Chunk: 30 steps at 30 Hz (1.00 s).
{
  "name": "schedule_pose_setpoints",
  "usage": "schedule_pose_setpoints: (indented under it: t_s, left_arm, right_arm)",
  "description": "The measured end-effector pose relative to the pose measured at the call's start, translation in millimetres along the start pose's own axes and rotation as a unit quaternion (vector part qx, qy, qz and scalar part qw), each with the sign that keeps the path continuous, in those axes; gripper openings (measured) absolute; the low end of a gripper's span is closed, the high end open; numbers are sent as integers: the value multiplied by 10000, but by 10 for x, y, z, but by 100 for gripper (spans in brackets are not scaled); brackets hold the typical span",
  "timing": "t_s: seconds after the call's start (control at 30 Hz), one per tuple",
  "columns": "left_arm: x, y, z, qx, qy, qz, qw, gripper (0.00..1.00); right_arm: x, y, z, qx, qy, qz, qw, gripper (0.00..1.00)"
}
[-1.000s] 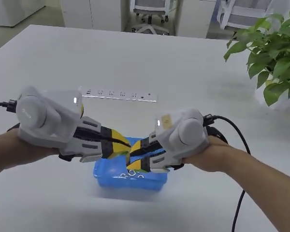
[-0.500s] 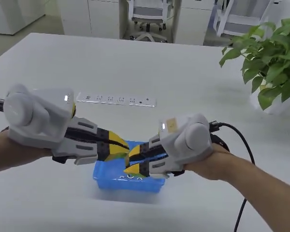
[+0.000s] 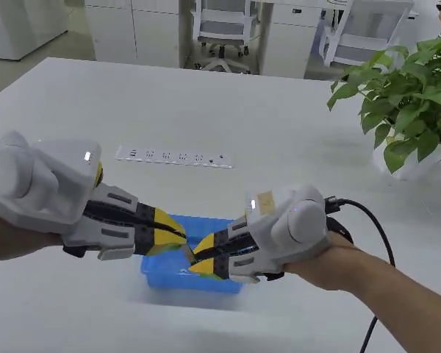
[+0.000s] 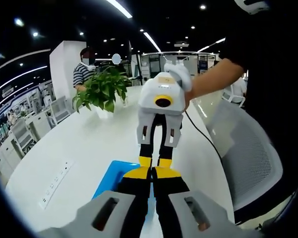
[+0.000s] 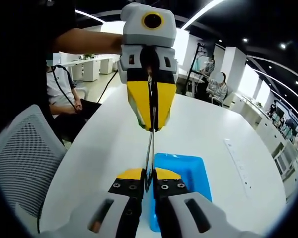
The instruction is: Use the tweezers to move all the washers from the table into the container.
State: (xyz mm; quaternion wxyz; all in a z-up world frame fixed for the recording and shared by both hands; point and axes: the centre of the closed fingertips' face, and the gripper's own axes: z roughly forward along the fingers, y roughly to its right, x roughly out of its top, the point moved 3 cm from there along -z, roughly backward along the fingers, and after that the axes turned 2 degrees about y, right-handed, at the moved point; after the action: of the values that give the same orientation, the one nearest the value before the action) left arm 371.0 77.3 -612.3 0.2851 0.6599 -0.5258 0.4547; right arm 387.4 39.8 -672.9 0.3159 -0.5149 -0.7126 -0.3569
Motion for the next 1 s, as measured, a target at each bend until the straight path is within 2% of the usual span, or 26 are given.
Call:
schedule_pose_setpoints:
  t_s: [0.17,0.43,0.77,0.9,1.0]
  left_arm:
    - [-79,79,-29,-89,-172,37,9998,5]
    - [-319,201,-19,-194,-552,54,9983,5]
    - [-607,265,73,-274,-876,-15,9958,5]
    - [-735,282,124,-294,-958,-96,9949,6]
    - [-853,323,172,-333,-1099,-124,9933,6]
  right_arm:
    - [-15,-83,-13,74,-166,-133,9997,8]
    - [-97,-187,-14,169,-350,-203,9990,7]
    - [-247,-291,85,257,-542,-153,9981,8]
    - [-355,-340,154,281,-668,-100,9973,8]
    - [-434,-379,212,312,-762,-68,9966,8]
